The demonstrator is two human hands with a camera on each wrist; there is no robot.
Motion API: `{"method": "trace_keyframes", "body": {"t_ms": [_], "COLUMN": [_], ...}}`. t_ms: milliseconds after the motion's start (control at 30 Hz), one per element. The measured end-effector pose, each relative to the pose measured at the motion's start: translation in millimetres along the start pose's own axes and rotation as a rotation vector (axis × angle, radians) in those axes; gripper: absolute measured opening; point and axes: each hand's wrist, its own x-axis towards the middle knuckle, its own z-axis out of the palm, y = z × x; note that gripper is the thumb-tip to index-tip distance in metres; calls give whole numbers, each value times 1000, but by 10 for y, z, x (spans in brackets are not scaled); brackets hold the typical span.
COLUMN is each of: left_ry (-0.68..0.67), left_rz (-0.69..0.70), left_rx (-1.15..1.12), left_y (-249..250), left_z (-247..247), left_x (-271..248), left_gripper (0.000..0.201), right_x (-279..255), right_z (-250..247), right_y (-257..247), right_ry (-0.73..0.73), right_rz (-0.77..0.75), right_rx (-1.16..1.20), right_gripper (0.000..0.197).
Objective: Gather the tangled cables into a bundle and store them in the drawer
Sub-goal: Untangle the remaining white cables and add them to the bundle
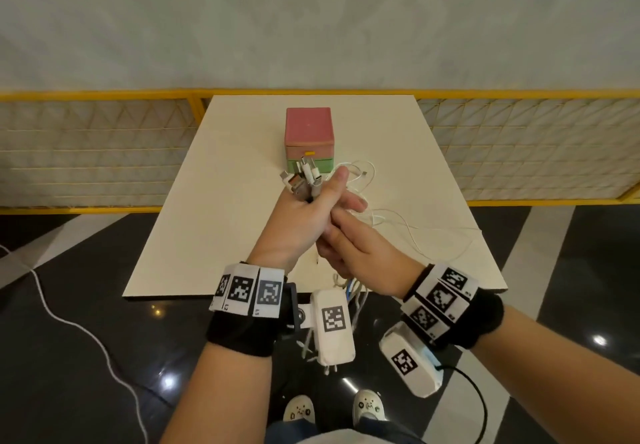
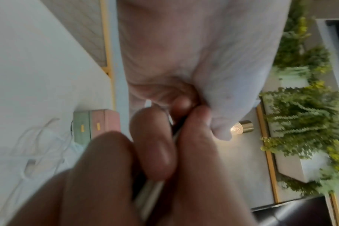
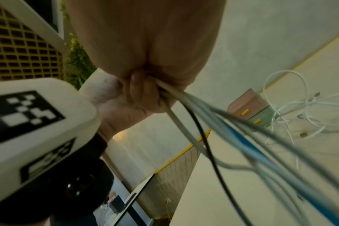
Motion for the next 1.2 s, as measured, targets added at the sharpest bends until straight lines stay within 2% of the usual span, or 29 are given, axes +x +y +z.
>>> {"method": "trace_keyframes", "body": {"t_ms": [100, 233, 333, 467, 533, 733, 867, 933, 1033, 1133, 1200], "left_ry": [40, 123, 173, 176, 190, 224, 318, 362, 391, 363, 285], "left_rz": [20, 118, 124, 135, 118, 101, 138, 133, 116, 36, 8], "left_rx": [-177, -415, -492, -533, -533, -522, -588, -597, -479, -174, 14], "left_y": [11, 123, 193, 261, 239, 202, 190, 156, 98, 58, -12], "left_z": [2, -110, -186, -288, -263, -196, -340, -375, -374, -322, -238], "left_x": [-2, 42, 50, 56, 61, 94, 159, 177, 206, 217, 204], "left_gripper": [56, 55, 56, 54, 54, 55, 54, 54, 56, 66, 65], "right_x": [-10, -49, -103, -306, -354, -345, -440, -428, -361, -245, -130], "right_z": [-96, -368, -532, -600, -570, -488, -487, -473, -485, -554, -559], "right_y": [33, 197, 519, 1008, 1142, 1312, 1498, 1512, 1442, 1199, 905], "right_ry": [-10, -98, -149, -166, -194, -201, -233, -244, -306, -309, -199], "right_rz": [6, 9, 103, 267, 301, 354, 483, 521, 565, 537, 415], "right_rx": [-50, -505, -668, -655, -640, -638, -687, -700, -677, -667, -603], "right_gripper": [13, 17, 14, 13, 16, 18, 18, 25, 55, 90, 90]}}
